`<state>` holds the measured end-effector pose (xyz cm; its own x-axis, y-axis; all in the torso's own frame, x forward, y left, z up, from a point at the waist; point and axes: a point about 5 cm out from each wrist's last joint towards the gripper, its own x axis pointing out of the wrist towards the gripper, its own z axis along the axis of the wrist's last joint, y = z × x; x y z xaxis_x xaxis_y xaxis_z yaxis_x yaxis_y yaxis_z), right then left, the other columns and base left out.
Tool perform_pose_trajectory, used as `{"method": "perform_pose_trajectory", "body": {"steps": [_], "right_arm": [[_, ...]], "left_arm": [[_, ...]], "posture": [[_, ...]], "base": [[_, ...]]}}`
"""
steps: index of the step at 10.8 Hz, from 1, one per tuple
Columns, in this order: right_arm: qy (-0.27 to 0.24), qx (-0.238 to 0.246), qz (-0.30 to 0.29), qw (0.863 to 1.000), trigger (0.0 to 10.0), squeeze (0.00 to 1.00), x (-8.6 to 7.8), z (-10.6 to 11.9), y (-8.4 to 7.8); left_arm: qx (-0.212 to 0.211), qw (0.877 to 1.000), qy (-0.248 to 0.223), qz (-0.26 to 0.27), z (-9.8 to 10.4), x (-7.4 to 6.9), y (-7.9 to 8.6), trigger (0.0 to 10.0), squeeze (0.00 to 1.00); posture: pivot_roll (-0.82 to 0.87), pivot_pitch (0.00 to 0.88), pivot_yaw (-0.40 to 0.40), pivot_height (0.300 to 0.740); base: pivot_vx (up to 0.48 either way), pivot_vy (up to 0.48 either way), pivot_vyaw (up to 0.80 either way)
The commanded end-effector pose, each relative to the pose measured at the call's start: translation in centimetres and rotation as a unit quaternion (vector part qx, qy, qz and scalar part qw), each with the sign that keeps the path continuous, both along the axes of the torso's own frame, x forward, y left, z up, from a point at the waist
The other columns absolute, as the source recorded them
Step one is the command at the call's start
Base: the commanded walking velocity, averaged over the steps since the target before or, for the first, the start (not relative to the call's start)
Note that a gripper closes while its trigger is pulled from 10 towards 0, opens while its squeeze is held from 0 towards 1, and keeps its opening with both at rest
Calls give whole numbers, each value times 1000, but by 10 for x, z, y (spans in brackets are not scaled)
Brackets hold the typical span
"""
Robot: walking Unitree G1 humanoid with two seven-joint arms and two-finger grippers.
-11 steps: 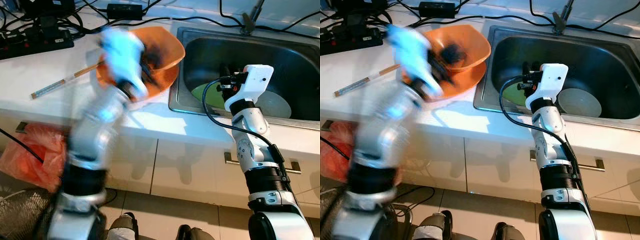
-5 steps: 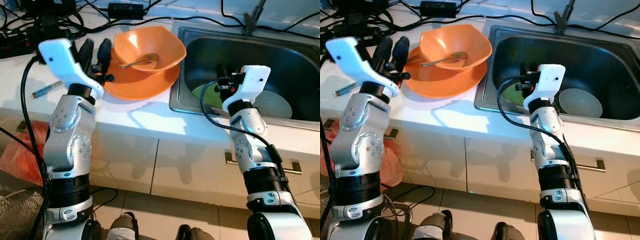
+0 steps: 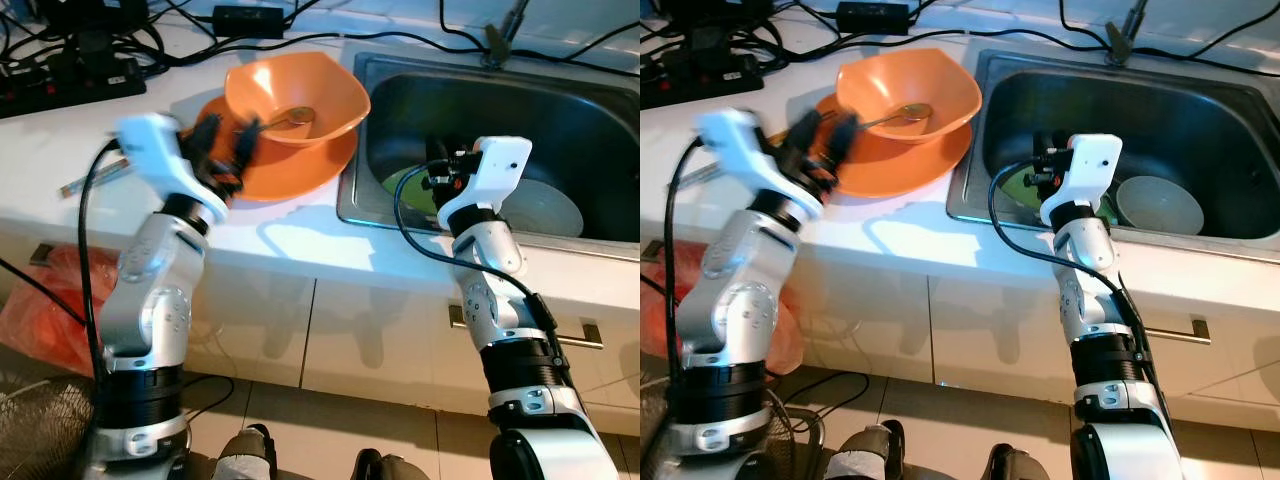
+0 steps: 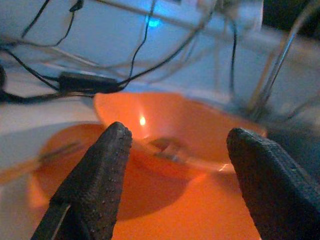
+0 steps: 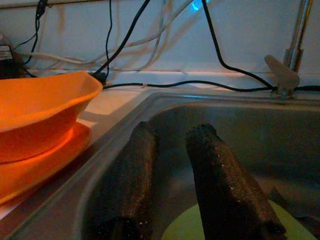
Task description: Kitchen organization
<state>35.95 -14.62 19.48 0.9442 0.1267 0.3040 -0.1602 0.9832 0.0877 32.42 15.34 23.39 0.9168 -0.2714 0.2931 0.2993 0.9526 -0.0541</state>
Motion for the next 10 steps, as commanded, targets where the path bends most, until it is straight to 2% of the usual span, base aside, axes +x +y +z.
{"method": "perform_pose_trajectory", "body": {"steps": [1,2,3,4,10], "right_arm": [[-8,-1,-7,1000,10000,0,-2,2,-4],[-8,1,-7,1000,10000,0,-2,2,-3],[-9,2,-7,1000,10000,0,-2,2,-2],[-10,4,-7,1000,10000,0,-3,2,-2],[-11,9,-8,1000,10000,0,-2,4,-1]], "left_arm": [[43,999,0,15,-5,1,-3,10000,776],[70,995,-16,63,-3,5,4,10000,0],[84,993,-28,81,0,6,7,10000,0],[64,993,-43,94,6,7,10,10000,0],[49,998,-33,31,-6,18,-8,10000,0]], "posture": [[219,140,-31,740],[217,138,-29,740],[216,140,-29,740],[216,145,-29,740],[209,152,-32,740]], "base": [[0,0,0],[0,0,0],[0,0,0],[0,0,0],[0,0,0]]}}
